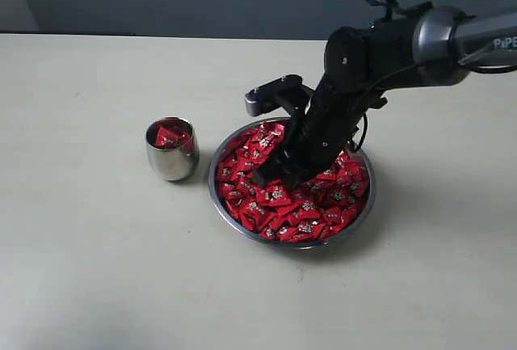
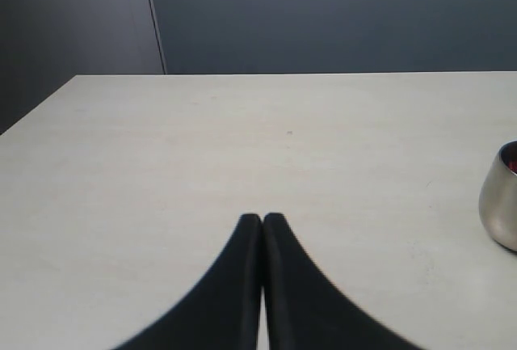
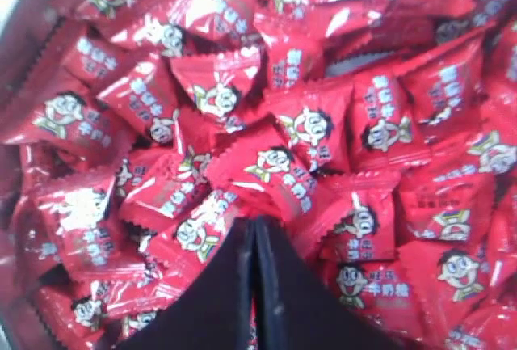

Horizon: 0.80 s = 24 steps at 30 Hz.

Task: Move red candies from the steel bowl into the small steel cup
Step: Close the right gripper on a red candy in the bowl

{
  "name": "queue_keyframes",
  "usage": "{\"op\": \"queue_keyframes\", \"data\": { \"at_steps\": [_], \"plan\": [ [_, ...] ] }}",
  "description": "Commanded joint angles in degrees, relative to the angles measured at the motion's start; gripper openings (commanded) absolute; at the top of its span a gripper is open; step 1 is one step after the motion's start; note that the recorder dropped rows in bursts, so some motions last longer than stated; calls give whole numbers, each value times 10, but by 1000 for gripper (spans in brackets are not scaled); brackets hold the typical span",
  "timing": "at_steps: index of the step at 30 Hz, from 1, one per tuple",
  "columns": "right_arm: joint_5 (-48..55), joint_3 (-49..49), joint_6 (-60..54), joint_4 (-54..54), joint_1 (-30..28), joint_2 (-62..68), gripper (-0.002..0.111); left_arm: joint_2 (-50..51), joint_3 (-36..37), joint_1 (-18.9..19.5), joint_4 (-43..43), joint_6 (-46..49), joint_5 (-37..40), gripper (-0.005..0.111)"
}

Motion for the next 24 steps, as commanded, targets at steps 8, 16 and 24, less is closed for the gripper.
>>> {"op": "queue_keyframes", "data": {
  "at_steps": [8,16,24],
  "plan": [
    [-27,6,-9,0,-1,-33,4,-3,2,1,1,-1,-1,0],
    [-36,6,-10,-11,-1,-33,44,-3,2,1,1,-1,-1,0],
    [-56,0,-9,-11,-1,-23,27,-3,2,1,1,-1,-1,0]
  ]
}}
